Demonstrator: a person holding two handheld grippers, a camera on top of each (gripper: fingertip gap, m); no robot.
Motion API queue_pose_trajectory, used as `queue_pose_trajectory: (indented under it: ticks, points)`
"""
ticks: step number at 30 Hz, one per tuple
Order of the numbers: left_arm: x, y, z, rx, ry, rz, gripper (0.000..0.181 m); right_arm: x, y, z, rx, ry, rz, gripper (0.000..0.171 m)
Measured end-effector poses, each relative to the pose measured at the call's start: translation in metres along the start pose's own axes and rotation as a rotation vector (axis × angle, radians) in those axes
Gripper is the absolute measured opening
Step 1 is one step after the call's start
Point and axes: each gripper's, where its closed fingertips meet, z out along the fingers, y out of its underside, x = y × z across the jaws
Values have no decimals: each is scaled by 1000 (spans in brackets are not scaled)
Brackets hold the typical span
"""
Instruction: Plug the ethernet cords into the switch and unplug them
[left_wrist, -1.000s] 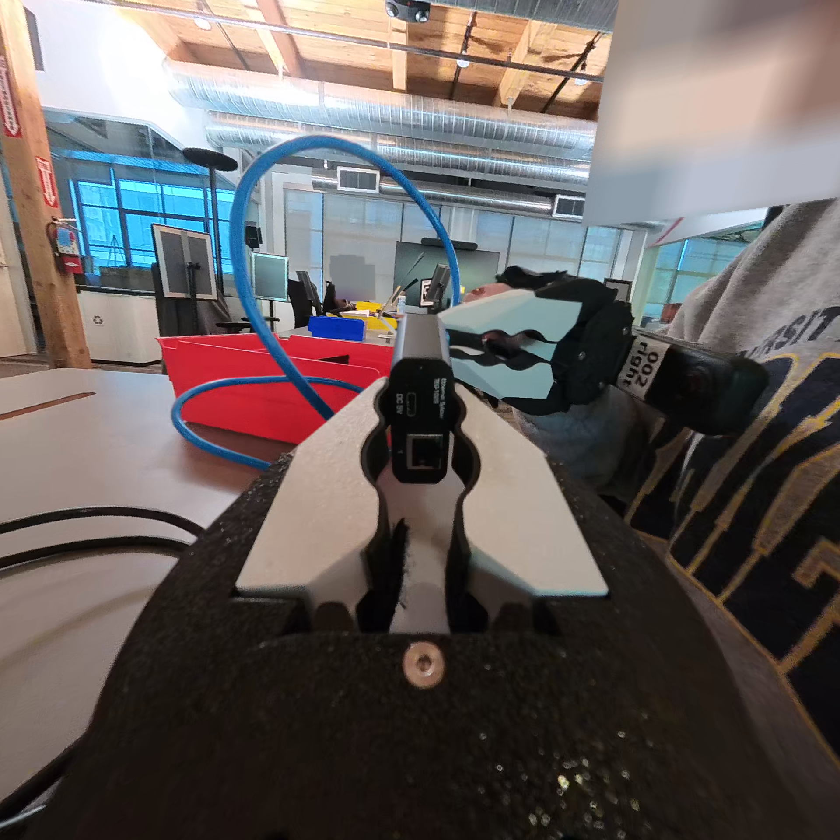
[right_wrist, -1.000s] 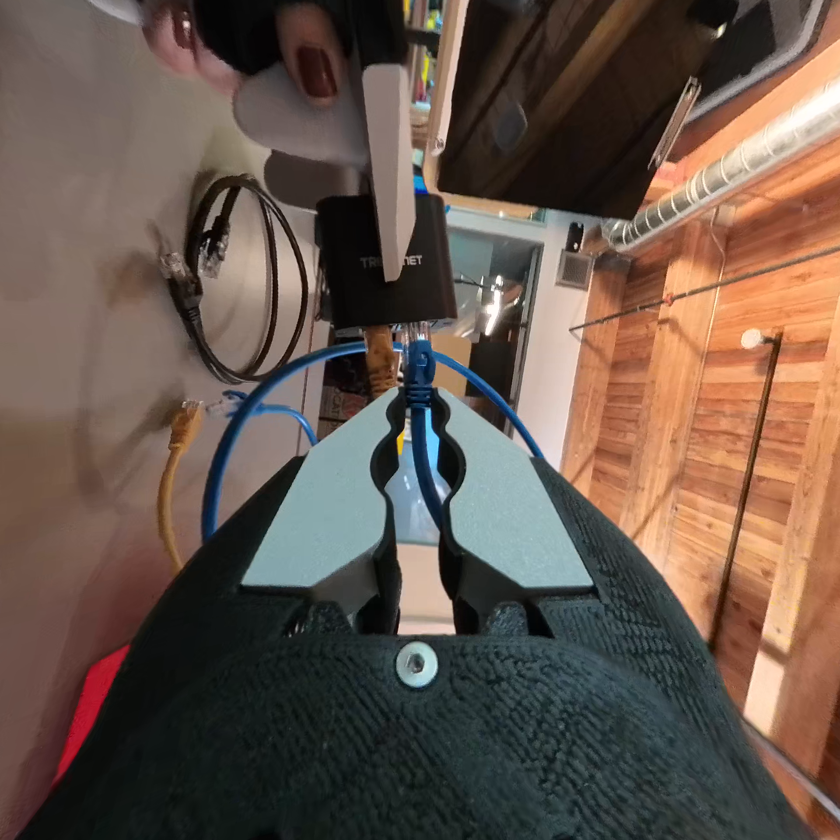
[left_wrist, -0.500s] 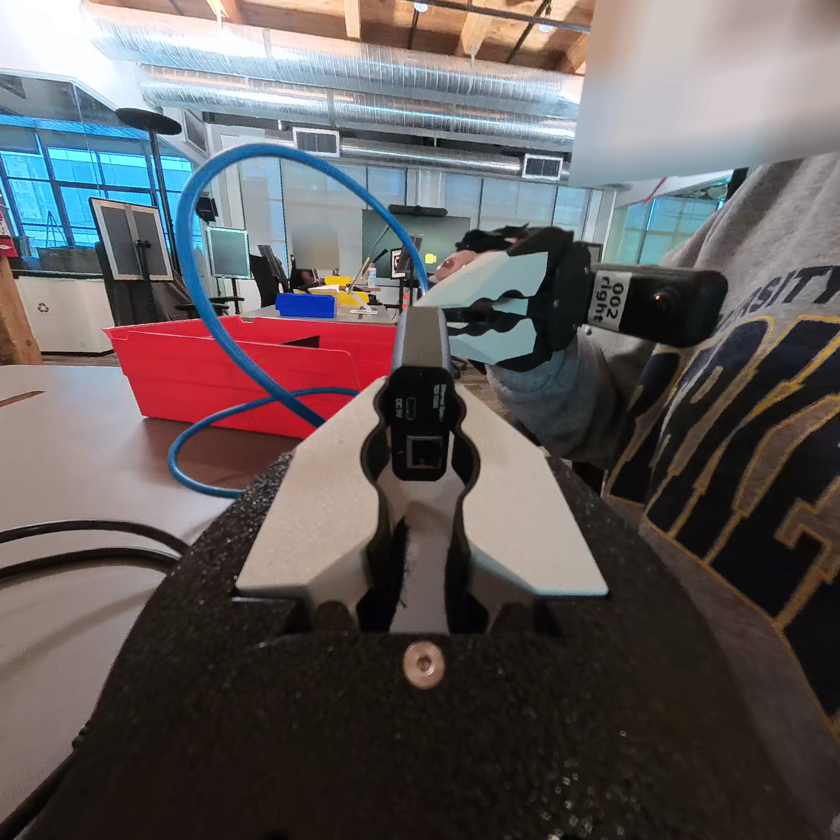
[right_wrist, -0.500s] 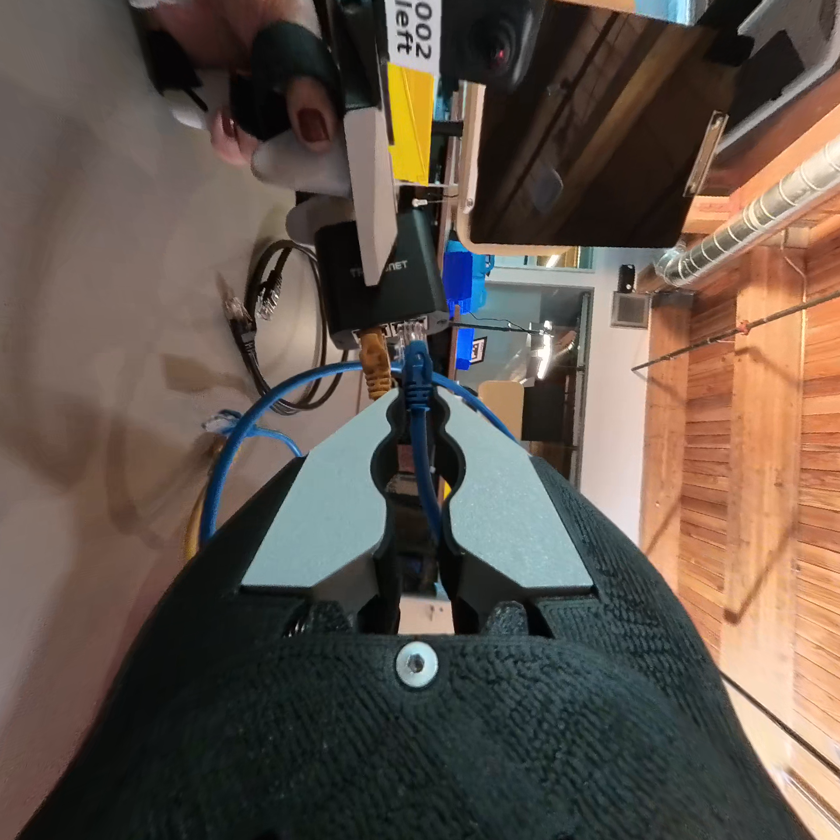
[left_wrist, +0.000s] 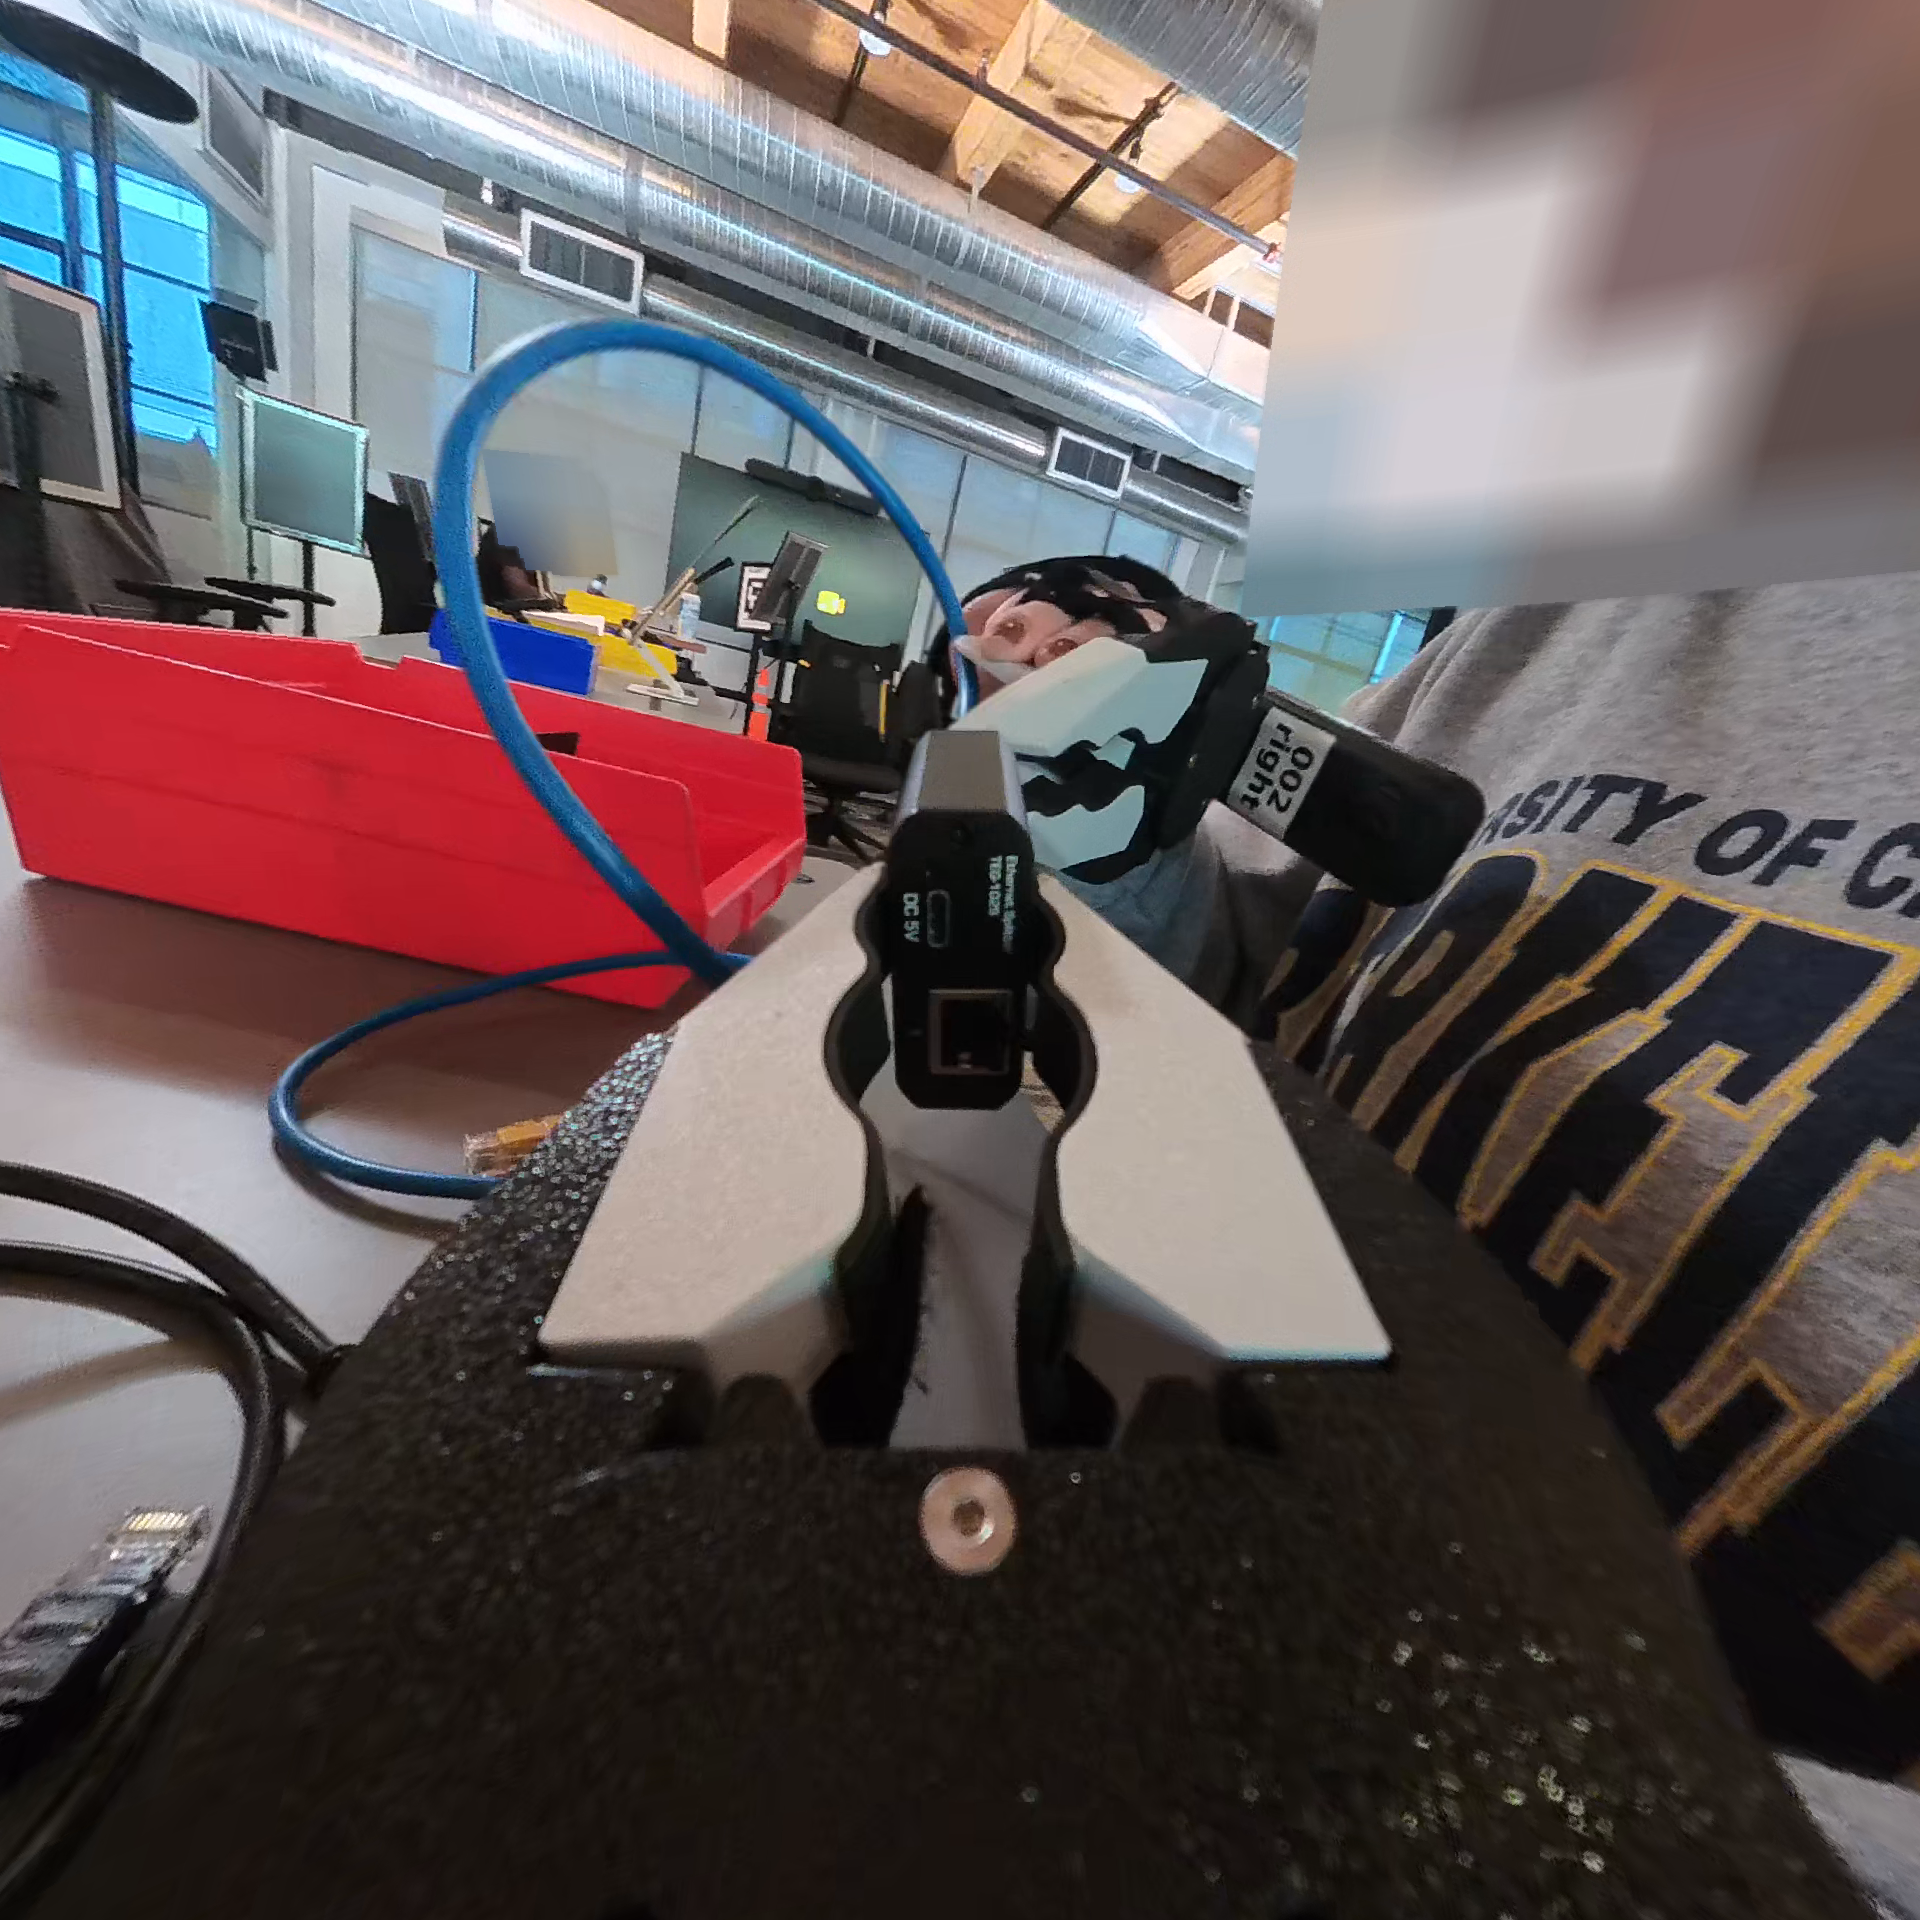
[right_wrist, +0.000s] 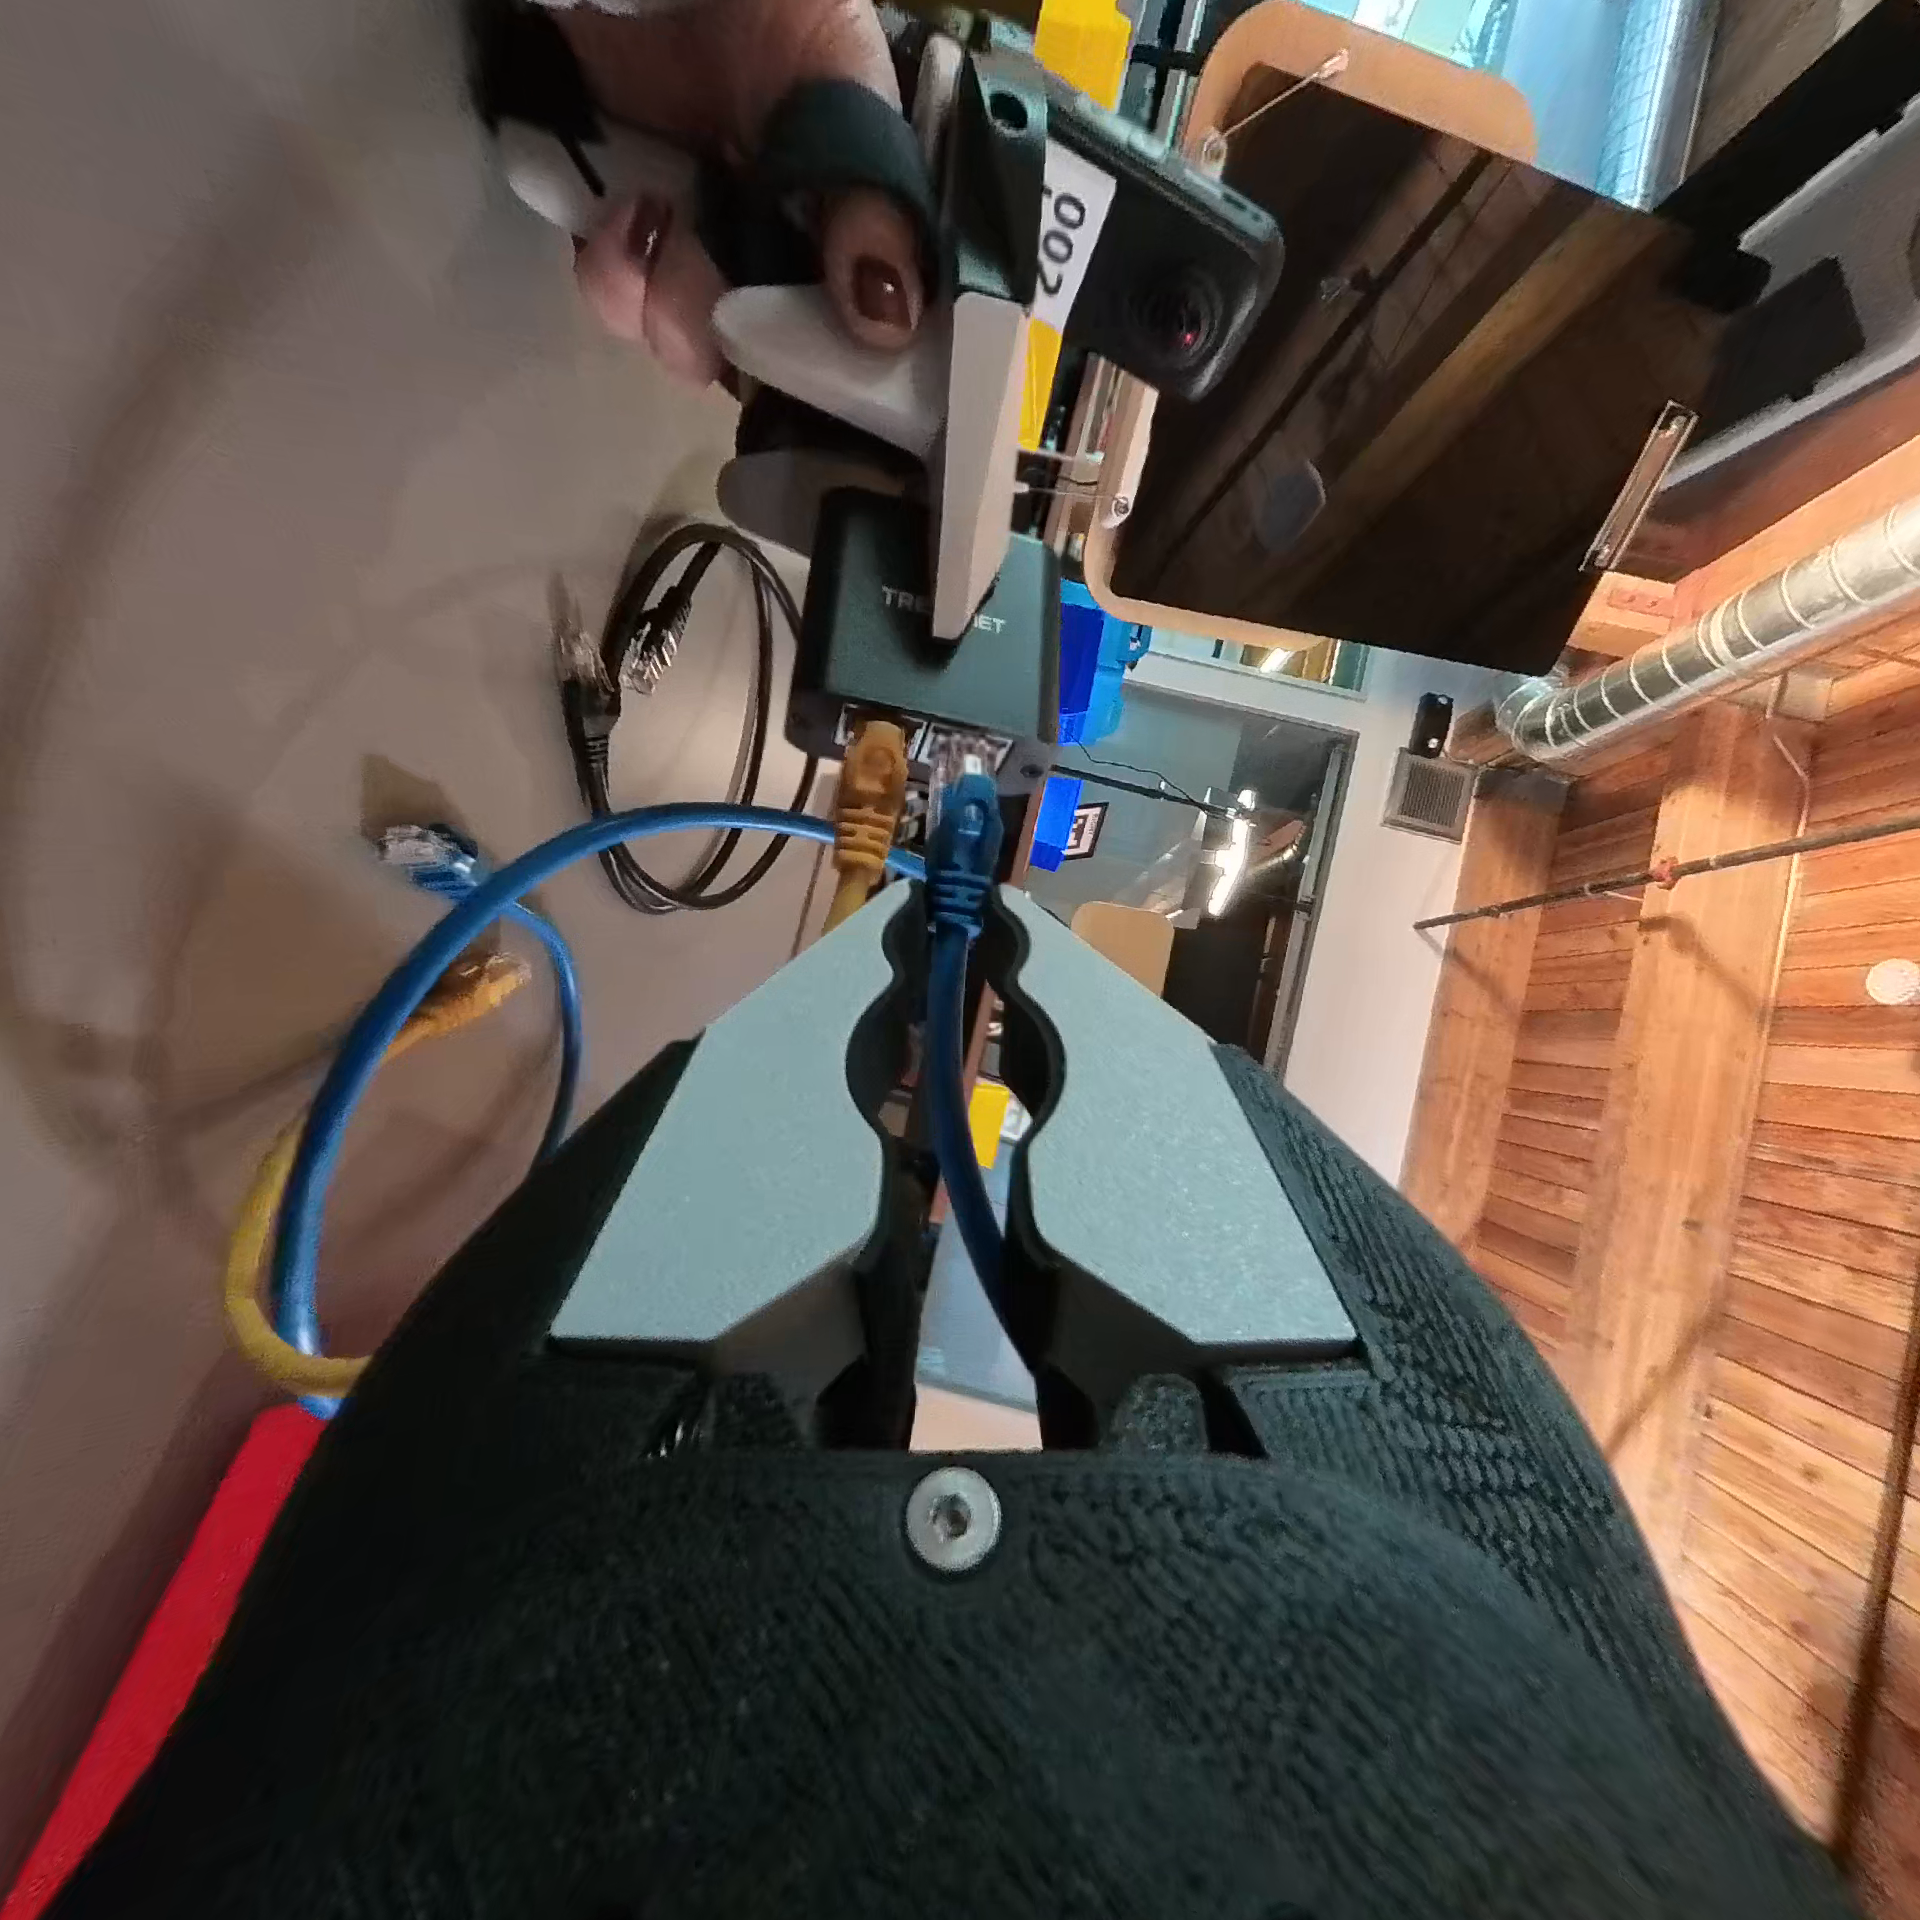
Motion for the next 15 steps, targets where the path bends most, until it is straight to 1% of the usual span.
queue_pose_trajectory:
  ticks: [3,9,15]
  points:
    - [0,1,1,-8,5,-12,21,-2,1,2,-18,-12,5,9]
    - [-4,3,1,-17,-36,1,22,-4,3,7,-64,-38,108,8]
    - [-7,6,3,-34,-79,40,21,-4,5,9,-75,-55,215,7]
